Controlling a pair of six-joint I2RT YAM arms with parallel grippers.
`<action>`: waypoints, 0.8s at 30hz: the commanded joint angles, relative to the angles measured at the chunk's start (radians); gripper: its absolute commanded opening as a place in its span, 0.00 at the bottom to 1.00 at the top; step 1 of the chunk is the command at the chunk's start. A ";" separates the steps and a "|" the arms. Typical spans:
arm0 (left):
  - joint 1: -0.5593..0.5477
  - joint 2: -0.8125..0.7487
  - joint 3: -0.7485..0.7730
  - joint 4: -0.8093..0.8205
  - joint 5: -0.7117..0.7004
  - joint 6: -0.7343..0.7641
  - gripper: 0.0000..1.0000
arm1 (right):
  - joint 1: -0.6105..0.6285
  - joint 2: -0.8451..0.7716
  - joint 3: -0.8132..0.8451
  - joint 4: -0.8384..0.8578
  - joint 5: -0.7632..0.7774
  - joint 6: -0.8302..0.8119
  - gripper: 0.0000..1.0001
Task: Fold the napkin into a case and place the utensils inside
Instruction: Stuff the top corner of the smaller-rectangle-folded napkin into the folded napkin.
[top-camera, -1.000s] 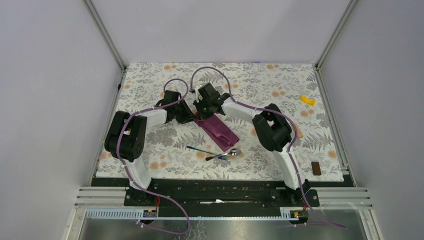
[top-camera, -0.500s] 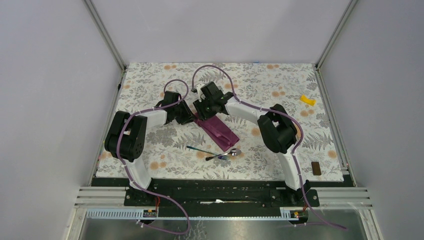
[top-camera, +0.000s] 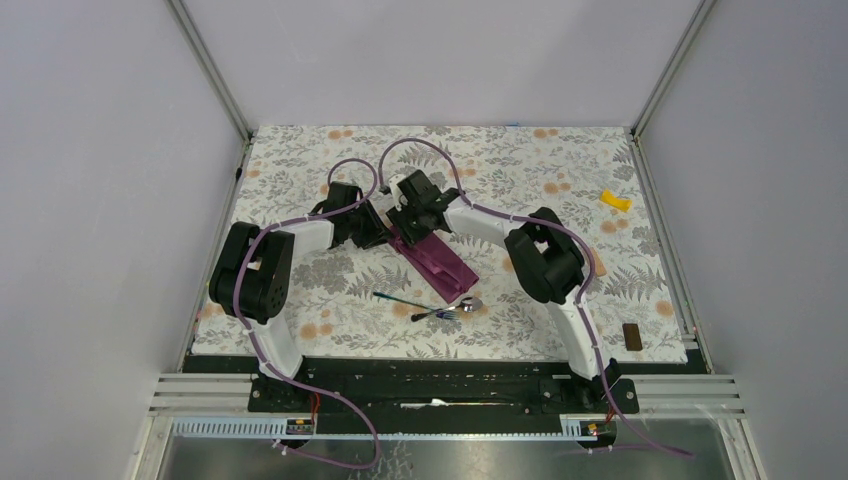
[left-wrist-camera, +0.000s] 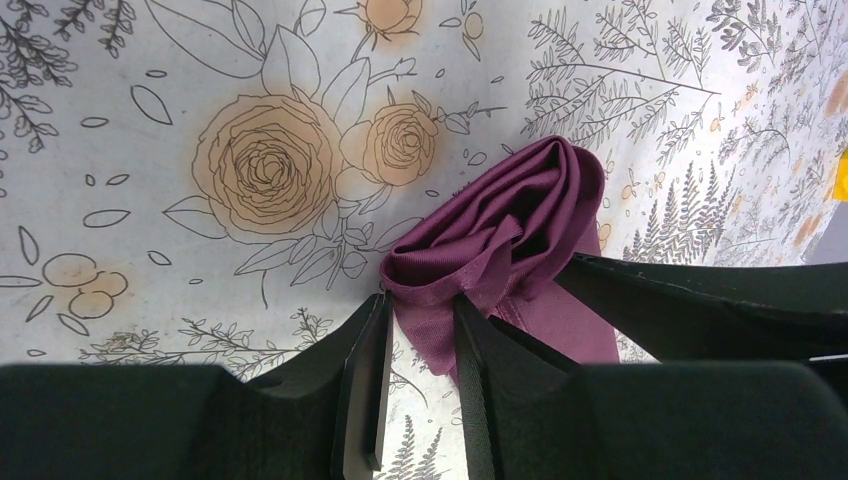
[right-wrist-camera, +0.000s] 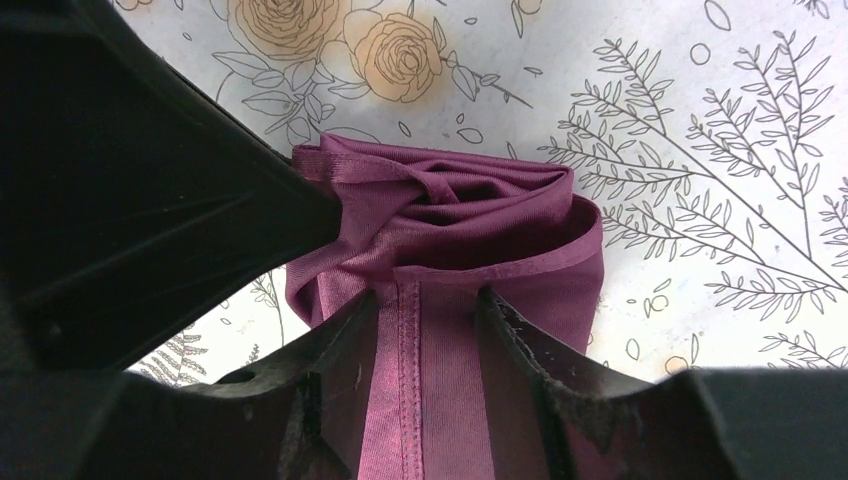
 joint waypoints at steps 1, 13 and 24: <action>-0.005 -0.011 -0.003 0.050 0.019 0.000 0.34 | 0.015 0.018 0.039 0.010 0.033 -0.022 0.48; -0.005 -0.010 -0.005 0.053 0.022 0.002 0.33 | 0.018 -0.005 0.050 0.018 0.034 0.016 0.13; -0.005 -0.016 -0.011 0.053 0.022 0.003 0.33 | 0.018 -0.126 -0.010 0.026 -0.017 0.099 0.14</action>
